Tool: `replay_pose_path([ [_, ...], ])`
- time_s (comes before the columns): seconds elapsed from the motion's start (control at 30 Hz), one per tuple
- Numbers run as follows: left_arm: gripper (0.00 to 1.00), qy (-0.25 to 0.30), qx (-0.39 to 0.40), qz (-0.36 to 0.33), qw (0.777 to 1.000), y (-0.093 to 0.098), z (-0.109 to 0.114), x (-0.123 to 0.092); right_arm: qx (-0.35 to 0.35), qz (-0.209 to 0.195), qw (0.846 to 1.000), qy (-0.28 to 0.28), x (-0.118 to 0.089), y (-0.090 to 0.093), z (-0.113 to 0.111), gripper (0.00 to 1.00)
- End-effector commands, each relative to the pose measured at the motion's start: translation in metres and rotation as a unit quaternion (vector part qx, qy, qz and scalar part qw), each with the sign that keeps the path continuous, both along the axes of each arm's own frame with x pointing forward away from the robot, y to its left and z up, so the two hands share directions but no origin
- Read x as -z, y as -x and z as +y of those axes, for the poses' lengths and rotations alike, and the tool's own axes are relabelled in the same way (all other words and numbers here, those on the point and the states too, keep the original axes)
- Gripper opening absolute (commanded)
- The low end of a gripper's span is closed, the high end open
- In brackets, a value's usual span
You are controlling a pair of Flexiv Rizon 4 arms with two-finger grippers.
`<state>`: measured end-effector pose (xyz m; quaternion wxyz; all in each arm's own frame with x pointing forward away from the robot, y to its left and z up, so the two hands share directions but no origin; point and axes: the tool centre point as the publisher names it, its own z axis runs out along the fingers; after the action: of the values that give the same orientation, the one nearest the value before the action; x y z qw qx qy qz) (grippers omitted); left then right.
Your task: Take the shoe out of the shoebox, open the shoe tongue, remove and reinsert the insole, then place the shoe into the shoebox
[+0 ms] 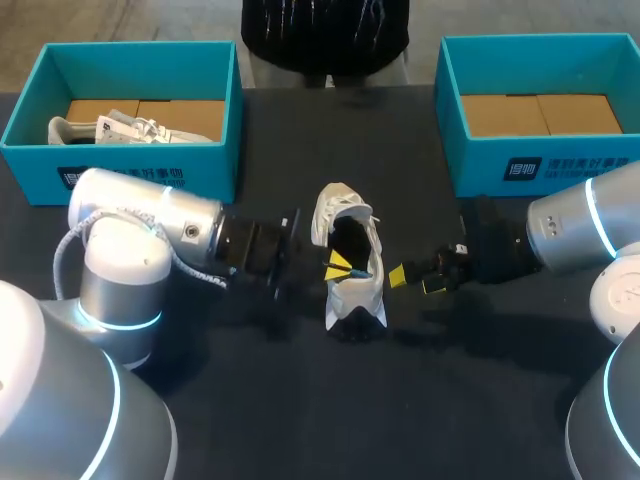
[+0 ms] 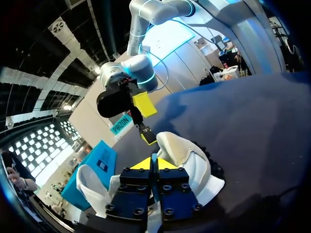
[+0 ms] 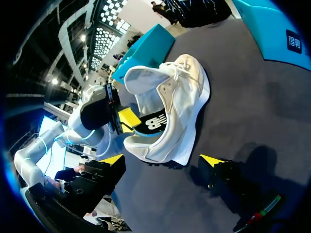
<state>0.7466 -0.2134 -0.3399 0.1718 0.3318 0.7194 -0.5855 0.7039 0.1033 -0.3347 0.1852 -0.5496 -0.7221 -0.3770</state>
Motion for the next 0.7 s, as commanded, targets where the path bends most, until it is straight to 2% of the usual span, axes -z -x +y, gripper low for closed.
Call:
replay_pose_path([
  [0.03,0.62,0.001,-0.003,-0.003,1.000,0.000,0.003,-0.010,0.001,-0.001,1.000,0.000,0.001,0.000,0.001,1.00],
  [0.07,0.71,0.001,-0.003,-0.004,1.000,0.000,0.004,-0.013,0.001,-0.001,1.000,0.000,0.001,0.000,0.001,1.00],
  [0.17,0.74,0.004,-0.002,-0.009,1.000,0.000,0.007,-0.023,0.001,-0.001,1.000,0.000,0.001,0.000,0.001,1.00],
  [0.43,0.62,0.012,-0.004,-0.018,1.000,0.001,0.011,-0.044,0.001,-0.001,1.000,0.000,0.001,0.000,0.001,1.00],
  [0.6,0.38,0.007,-0.003,-0.019,1.000,-0.001,0.014,-0.049,0.001,-0.001,1.000,0.000,0.001,0.000,0.001,1.00],
  [0.63,0.19,0.004,0.001,-0.017,1.000,-0.002,0.014,-0.050,0.001,-0.001,1.000,0.000,0.001,0.000,0.001,1.00],
  [0.67,0.05,-0.002,0.007,-0.019,1.000,-0.002,0.014,-0.052,0.001,-0.001,1.000,0.000,0.001,0.000,0.001,1.00],
  [0.7,0.00,-0.008,0.012,-0.017,1.000,-0.002,0.014,-0.054,0.001,-0.001,1.000,0.000,0.001,0.000,0.001,1.00],
])
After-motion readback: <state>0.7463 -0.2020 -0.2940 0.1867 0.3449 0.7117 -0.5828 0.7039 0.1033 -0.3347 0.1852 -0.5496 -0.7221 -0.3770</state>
